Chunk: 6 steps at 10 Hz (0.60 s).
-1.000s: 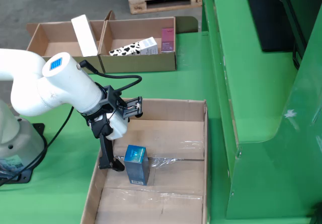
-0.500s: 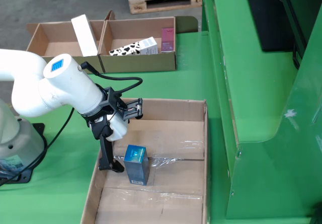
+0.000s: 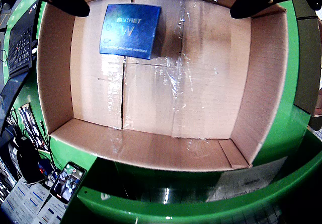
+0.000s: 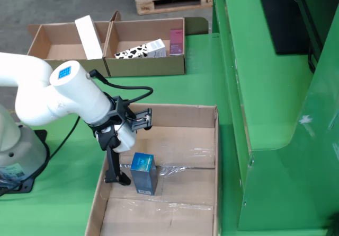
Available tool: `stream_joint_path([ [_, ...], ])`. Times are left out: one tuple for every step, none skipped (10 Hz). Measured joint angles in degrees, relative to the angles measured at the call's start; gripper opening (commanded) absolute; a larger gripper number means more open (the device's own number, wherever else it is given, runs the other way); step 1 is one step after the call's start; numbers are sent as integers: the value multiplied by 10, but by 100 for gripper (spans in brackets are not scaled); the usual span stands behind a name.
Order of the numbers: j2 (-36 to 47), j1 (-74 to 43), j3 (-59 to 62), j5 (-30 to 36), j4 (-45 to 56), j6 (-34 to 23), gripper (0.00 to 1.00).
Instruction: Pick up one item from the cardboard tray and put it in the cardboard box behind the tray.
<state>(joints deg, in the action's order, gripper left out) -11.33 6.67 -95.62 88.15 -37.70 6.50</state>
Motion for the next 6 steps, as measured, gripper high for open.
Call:
stream_joint_path([
  [-8,-1,3,0,0,0,100],
  [-9,-1,6,0,-1,0,100],
  [-10,-1,6,0,-3,0,100],
  [-10,-1,6,0,-3,0,100],
  [-11,-1,6,1,-3,0,100],
  [-31,-4,33,1,-2,0,100],
])
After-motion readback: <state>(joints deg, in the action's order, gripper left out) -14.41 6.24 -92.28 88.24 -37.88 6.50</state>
